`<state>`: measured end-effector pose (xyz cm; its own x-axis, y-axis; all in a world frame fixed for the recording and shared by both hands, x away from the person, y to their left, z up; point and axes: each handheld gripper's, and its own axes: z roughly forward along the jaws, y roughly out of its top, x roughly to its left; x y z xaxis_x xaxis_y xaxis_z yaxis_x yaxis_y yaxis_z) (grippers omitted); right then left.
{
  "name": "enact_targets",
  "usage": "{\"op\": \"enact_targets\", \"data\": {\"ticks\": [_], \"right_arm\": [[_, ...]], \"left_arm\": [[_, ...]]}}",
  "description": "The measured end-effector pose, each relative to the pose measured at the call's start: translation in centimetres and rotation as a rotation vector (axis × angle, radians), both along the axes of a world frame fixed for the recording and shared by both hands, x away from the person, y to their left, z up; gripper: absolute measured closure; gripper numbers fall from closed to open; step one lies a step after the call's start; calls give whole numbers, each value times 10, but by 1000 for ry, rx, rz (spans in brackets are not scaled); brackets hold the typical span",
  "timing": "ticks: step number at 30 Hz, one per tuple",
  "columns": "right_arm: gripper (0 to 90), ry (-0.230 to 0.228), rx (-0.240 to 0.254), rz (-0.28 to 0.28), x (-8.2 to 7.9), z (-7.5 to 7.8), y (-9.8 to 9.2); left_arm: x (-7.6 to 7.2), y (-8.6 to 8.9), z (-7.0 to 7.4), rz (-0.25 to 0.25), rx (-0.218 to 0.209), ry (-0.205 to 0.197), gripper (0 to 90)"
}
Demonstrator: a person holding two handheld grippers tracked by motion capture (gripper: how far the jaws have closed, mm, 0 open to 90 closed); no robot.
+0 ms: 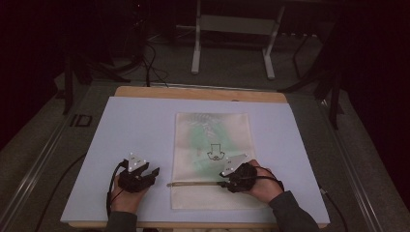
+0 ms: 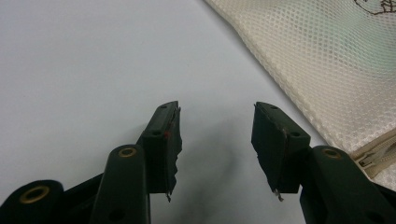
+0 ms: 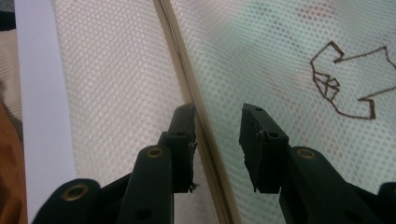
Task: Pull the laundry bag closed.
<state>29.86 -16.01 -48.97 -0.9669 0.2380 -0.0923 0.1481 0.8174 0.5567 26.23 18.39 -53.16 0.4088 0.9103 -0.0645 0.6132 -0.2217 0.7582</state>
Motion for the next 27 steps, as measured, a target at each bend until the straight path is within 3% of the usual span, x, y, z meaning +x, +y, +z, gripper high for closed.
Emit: {"op": "enact_targets", "data": {"ticks": [27], "right_arm": [[669,12,3,66,0,0,37]], "left_arm": [[1,1,0,-2,-3,-2,512]]}}
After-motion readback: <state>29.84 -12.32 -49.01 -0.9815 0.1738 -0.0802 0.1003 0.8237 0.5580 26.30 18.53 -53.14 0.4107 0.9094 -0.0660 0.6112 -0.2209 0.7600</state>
